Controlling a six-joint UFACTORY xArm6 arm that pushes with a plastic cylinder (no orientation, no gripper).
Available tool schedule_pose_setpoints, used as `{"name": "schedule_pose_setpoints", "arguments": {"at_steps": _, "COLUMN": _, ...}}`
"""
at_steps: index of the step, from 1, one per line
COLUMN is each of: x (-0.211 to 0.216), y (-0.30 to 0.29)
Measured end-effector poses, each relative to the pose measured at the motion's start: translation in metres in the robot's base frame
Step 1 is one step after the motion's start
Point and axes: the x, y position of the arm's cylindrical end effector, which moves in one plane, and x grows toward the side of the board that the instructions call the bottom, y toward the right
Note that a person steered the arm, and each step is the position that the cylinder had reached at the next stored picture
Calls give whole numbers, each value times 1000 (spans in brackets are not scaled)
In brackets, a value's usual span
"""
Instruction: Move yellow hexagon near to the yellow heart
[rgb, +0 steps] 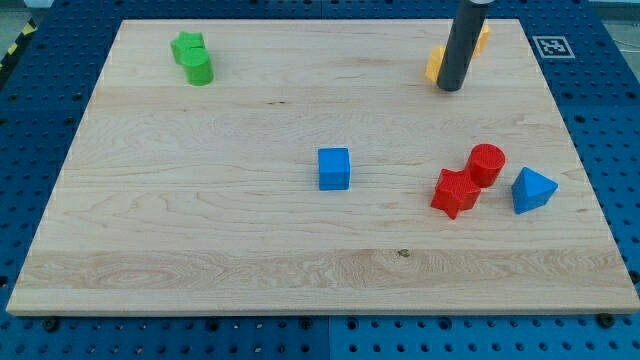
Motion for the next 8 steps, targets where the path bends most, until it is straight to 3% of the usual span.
{"name": "schedule_pose_setpoints", "arguments": {"at_steps": 2, "x": -27, "y": -53}}
{"name": "schedule_pose_setpoints", "arguments": {"at_steps": 4, "x": -40, "y": 6}}
{"name": "schedule_pose_setpoints", "arguments": {"at_steps": 6, "x": -5, "y": -10}}
{"name": "schedule_pose_setpoints", "arguments": {"at_steps": 7, "x": 8, "y": 13}}
{"name": "schedule_pose_setpoints", "arguments": {"at_steps": 8, "x": -7, "y": 26}}
